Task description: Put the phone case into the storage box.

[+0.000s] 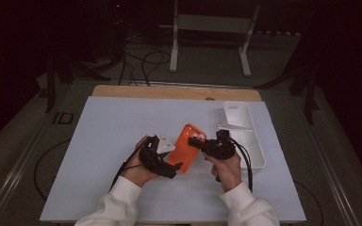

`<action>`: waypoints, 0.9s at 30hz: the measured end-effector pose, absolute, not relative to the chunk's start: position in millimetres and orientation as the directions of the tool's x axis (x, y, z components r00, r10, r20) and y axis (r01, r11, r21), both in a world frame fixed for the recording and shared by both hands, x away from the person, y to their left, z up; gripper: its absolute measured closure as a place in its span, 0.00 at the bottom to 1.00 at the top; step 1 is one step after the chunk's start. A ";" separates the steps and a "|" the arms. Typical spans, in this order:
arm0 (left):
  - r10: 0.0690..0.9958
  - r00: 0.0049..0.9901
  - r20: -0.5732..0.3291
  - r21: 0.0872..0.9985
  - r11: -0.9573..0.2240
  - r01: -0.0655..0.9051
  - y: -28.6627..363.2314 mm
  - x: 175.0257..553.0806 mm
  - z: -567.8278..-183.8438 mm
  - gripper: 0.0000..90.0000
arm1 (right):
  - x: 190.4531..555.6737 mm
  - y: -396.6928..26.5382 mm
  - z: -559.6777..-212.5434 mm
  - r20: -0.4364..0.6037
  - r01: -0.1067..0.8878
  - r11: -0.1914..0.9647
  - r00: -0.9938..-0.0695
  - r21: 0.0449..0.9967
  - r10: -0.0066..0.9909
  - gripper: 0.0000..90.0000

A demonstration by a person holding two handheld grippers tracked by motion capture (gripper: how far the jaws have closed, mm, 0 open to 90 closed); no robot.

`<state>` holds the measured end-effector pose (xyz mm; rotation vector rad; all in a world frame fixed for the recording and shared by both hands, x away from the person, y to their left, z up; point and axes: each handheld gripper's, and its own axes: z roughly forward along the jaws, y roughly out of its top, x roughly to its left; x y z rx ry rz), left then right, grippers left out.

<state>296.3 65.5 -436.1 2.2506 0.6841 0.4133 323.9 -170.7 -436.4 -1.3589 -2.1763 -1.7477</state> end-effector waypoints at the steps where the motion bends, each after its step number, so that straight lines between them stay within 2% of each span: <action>1: 0.585 0.807 0.082 0.732 -0.585 0.349 66.6 296.7 -435.7 0.10 | 323.9 -171.0 -436.2 0.517 0.632 -0.016 -0.618 0.775 0.593 0.93; 16: 0.592 0.805 -0.028 0.771 -0.500 0.395 85.5 300.9 -435.0 0.09 | 318.8 -175.9 -431.2 0.478 0.590 0.010 -0.664 0.808 0.575 0.93; 27: 0.560 0.827 -0.057 0.775 -0.497 0.390 84.2 299.6 -436.6 0.12 | 313.0 -181.4 -427.2 0.480 0.572 0.014 -0.700 0.820 0.528 0.93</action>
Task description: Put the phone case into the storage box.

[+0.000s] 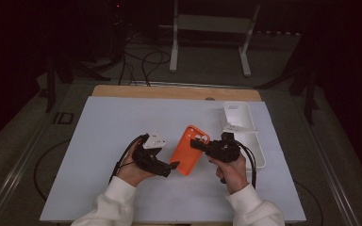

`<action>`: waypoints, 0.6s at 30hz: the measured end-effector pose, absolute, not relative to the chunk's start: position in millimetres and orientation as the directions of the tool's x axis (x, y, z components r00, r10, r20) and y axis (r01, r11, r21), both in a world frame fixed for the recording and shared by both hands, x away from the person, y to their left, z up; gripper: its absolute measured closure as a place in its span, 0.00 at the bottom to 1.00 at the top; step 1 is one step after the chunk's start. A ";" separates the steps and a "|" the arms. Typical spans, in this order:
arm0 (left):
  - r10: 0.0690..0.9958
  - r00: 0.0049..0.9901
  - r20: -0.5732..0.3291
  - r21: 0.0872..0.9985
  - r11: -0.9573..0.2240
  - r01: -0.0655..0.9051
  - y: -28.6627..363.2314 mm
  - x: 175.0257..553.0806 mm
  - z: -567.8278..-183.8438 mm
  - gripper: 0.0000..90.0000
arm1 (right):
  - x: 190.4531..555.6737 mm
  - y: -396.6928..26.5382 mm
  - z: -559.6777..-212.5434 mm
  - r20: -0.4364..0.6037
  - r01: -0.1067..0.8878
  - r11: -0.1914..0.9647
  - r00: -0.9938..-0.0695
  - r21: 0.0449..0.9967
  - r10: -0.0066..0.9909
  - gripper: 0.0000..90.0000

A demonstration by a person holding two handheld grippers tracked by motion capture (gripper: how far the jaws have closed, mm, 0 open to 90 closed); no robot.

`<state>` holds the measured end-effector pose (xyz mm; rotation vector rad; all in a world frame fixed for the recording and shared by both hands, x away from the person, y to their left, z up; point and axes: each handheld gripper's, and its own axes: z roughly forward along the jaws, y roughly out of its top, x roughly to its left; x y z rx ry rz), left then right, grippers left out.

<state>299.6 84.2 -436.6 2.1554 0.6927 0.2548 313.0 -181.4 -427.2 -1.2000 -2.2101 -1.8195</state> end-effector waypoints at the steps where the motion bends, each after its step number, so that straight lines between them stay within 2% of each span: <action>1: 0.557 0.828 -0.059 0.776 -0.496 0.389 84.0 299.3 -436.9 0.12 | 312.2 -181.8 -426.8 0.478 0.570 0.016 -0.703 0.821 0.527 0.93; 7: 0.546 0.834 -0.072 0.786 -0.484 0.385 83.0 298.1 -437.3 0.16 | 308.9 -185.3 -424.8 0.472 0.559 0.017 -0.716 0.829 0.514 0.93; 18: 0.490 0.865 -0.105 0.796 -0.480 0.368 80.6 295.7 -437.2 0.17 | 306.1 -185.5 -420.3 0.463 0.537 0.020 -0.745 0.843 0.481 0.93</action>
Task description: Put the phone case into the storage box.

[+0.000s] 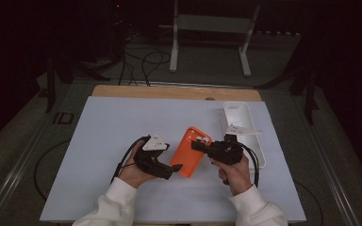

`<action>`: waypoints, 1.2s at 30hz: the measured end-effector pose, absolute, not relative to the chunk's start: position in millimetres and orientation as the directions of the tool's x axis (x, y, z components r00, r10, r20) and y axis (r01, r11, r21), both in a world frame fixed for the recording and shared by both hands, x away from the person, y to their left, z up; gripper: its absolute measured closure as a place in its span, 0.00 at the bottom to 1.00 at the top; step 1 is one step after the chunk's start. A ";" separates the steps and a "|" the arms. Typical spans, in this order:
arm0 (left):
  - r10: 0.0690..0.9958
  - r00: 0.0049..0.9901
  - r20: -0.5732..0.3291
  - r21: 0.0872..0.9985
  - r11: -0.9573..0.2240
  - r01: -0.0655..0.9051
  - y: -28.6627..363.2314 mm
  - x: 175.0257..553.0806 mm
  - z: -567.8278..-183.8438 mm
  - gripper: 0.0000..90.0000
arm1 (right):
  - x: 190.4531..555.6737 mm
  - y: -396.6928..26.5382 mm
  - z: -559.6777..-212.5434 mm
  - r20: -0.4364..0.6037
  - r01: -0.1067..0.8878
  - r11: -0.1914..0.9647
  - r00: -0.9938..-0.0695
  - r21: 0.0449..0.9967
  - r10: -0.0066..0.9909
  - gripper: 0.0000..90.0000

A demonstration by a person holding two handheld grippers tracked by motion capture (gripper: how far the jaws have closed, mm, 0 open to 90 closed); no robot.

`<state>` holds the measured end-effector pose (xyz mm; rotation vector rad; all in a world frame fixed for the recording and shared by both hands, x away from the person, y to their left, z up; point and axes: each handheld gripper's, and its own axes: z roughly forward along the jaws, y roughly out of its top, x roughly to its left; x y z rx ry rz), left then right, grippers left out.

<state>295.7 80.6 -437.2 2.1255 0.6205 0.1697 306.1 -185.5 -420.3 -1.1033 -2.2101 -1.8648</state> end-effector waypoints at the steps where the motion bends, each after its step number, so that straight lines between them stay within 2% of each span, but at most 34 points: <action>1: 0.485 0.867 -0.109 0.797 -0.479 0.368 80.2 295.6 -437.4 0.17 | 306.0 -185.0 -420.2 0.460 0.535 0.023 -0.747 0.845 0.480 0.93; 9: 0.447 0.884 -0.137 0.809 -0.465 0.360 78.6 294.4 -437.0 0.17 | 304.3 -181.5 -418.4 0.452 0.515 0.022 -0.771 0.857 0.448 0.93; 13: 0.430 0.890 -0.152 0.810 -0.461 0.361 77.0 294.0 -437.4 0.21 | 302.9 -180.4 -417.3 0.445 0.501 0.021 -0.786 0.865 0.429 0.93; 29: 0.309 0.921 -0.238 0.808 -0.463 0.364 79.5 295.4 -438.3 0.70 | 301.7 -183.8 -415.9 0.438 0.472 0.015 -0.829 0.881 0.348 0.93; 36: 0.274 0.932 -0.238 0.806 -0.479 0.347 79.4 294.5 -439.9 0.82 | 304.7 -187.0 -417.3 0.455 0.483 0.019 -0.837 0.876 0.303 0.91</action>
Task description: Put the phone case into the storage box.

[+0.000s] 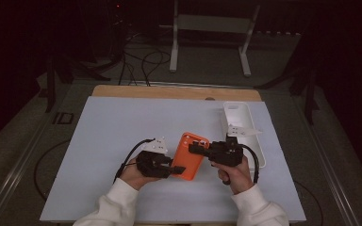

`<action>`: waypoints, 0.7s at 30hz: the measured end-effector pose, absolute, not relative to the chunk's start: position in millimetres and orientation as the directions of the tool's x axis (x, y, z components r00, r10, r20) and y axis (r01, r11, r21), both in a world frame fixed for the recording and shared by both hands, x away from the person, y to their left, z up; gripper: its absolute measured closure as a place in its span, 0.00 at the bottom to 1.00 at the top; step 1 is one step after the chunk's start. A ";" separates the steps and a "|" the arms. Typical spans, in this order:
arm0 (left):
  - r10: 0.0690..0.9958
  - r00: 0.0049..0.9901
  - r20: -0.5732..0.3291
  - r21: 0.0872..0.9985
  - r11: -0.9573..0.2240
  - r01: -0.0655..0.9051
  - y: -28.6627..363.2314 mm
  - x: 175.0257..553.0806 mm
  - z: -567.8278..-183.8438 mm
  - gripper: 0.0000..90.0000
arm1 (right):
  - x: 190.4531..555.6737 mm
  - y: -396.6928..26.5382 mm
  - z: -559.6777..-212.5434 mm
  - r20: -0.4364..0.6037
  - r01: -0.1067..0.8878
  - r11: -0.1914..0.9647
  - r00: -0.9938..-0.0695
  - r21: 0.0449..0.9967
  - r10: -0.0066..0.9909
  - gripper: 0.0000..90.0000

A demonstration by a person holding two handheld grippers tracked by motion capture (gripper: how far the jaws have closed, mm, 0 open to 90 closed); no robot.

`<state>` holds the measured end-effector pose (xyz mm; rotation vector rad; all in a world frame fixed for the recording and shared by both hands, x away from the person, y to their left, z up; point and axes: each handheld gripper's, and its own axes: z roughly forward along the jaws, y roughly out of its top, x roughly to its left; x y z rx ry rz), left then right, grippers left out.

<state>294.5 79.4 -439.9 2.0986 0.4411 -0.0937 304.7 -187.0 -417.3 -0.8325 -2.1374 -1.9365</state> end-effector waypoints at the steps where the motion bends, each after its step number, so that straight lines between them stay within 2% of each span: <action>1: 0.272 0.932 -0.240 0.808 -0.476 0.347 79.8 294.5 -440.0 0.84 | 305.3 -187.7 -417.6 0.458 0.483 0.017 -0.839 0.875 0.294 0.91; 4: 0.267 0.933 -0.241 0.810 -0.474 0.345 80.6 294.4 -440.1 0.88 | 306.1 -188.8 -418.1 0.461 0.485 0.023 -0.845 0.874 0.271 0.89; 10: 0.263 0.928 -0.264 0.827 -0.434 0.358 82.9 295.1 -440.0 0.89 | 307.2 -190.8 -418.9 0.466 0.488 0.016 -0.843 0.873 0.267 0.87; 21: 0.305 0.926 -0.224 0.837 -0.427 0.343 84.0 292.8 -438.8 0.89 | 306.6 -189.4 -422.2 0.452 0.486 0.021 -0.828 0.874 0.332 0.75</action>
